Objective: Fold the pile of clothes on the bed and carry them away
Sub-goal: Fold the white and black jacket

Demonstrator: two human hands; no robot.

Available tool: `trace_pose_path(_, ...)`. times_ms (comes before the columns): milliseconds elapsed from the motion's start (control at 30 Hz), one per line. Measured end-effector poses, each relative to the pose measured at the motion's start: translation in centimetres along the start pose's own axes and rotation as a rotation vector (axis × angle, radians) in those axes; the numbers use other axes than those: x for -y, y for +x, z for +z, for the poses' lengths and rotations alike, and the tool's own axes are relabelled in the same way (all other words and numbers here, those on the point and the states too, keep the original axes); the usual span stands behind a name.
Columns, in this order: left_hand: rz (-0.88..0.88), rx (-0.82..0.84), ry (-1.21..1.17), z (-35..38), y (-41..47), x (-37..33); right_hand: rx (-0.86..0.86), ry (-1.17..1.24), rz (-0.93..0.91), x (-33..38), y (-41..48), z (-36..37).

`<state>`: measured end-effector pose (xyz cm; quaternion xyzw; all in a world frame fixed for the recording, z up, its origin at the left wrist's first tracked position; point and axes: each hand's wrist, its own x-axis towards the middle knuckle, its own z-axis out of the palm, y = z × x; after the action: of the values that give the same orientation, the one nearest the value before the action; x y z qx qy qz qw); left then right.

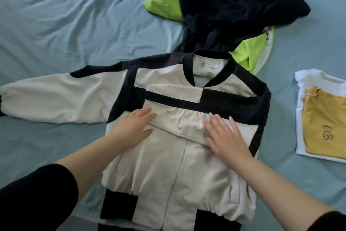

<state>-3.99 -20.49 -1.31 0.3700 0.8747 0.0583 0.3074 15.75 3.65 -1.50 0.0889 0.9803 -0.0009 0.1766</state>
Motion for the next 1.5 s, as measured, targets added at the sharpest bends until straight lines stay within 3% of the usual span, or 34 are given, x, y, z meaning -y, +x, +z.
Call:
trace_pose_path(133, -0.143, -0.173, -0.212, -1.8, -3.1, 4.5, 0.037, 0.128, -0.035, 7.5, 4.2, -2.7)
trace_pose_path(267, -0.544, -0.134, -0.882, -2.2, -5.2, 10.1, 0.066, 0.328, -0.040, 16.5, 9.5, -4.5)
trace_pose_path(333, -0.696, -0.101, -1.089, -1.9, -6.5, 12.9, 0.108, 0.416, 0.020, 20.3, 11.8, -5.0)
trace_pose_path(433, -0.920, -0.248, -1.385, -1.9, -7.4, 17.1, 0.216, 0.496, 0.119, 24.2, 14.4, -5.1)
trace_pose_path(633, -1.061, -0.611, -2.002, -4.3, -6.6, 23.4, 0.359, 0.364, 0.193, 26.4, 16.6, -3.4)
trace_pose_path(767, -1.014, -0.657, -2.305, -6.2, -5.7, 25.3, 0.369, 0.312, 0.216, 26.8, 16.6, -2.8)
trace_pose_path(967, -0.922, -0.781, -2.281, -8.6, -6.3, 29.7, 0.387, 0.287, 0.229, 27.0, 16.7, -3.0)
trace_pose_path(1067, -0.994, -0.749, -2.153, -7.5, -7.0, 30.7, 0.408, 0.259, 0.236, 27.1, 16.9, -3.1)
trace_pose_path(1167, -0.992, -0.734, -2.187, -7.4, -7.3, 31.3, 0.415, 0.232, 0.231, 27.0, 17.1, -3.0)
trace_pose_path(1267, -0.935, -0.789, -2.246, -8.4, -7.4, 32.6, 0.405, 0.216, 0.226, 27.0, 17.1, -2.6)
trace_pose_path(1400, -1.020, -0.847, -2.121, -8.0, -8.2, 32.2, 0.430, 0.212, 0.229, 26.9, 17.3, -2.4)
trace_pose_path(1500, -0.886, -0.901, -2.164, -9.1, -8.6, 30.0, 0.471, 0.222, 0.218, 26.7, 17.7, -2.7)
